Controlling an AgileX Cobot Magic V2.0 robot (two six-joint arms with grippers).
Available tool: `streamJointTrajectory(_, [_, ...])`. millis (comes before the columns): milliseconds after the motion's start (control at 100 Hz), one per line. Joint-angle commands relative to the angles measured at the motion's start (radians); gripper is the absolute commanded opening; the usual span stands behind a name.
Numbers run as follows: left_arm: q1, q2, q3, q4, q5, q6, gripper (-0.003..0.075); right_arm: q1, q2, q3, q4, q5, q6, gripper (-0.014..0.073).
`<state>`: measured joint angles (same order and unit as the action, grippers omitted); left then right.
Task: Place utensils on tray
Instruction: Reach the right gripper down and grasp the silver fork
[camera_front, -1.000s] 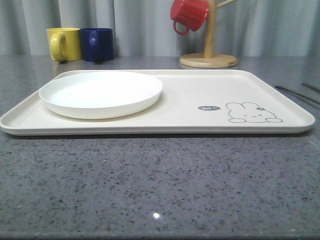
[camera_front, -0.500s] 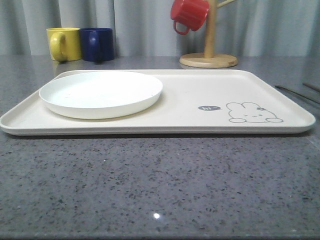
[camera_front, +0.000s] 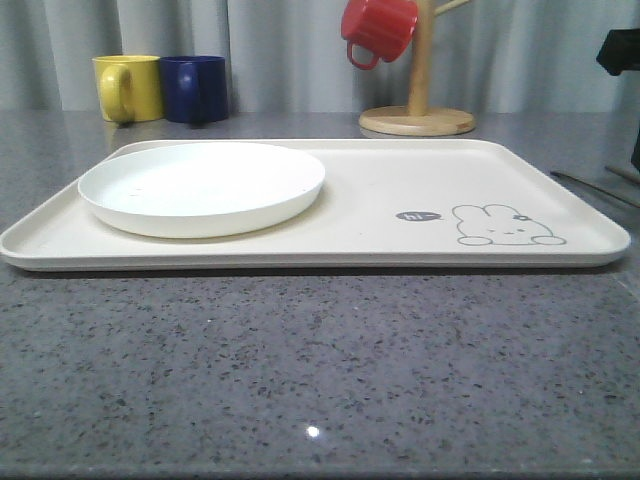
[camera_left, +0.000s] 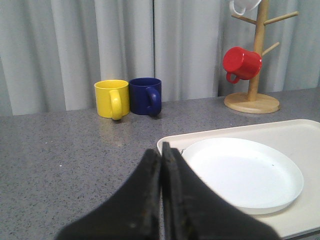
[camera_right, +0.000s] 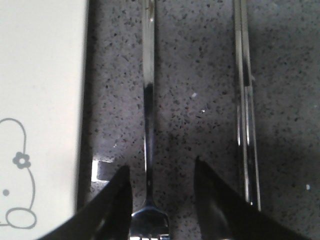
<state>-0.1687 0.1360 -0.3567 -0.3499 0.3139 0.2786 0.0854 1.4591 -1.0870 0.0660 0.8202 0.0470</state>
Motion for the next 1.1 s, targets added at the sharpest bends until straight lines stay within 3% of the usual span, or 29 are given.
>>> streamJointTrajectory(0, [-0.007, 0.012, -0.026, -0.011, -0.082, -0.003, -0.0019, 0.013, -0.016, -0.035, 0.009, -0.040, -0.015, 0.0319])
streamJointTrajectory(650, [-0.007, 0.012, -0.026, -0.011, -0.082, -0.003, -0.0019, 0.038, 0.060, -0.034, -0.020, -0.048, -0.015, 0.0313])
streamJointTrajectory(1090, [-0.007, 0.012, -0.026, -0.011, -0.082, -0.003, -0.0019, 0.038, 0.095, -0.034, -0.020, -0.024, -0.015, 0.0015])
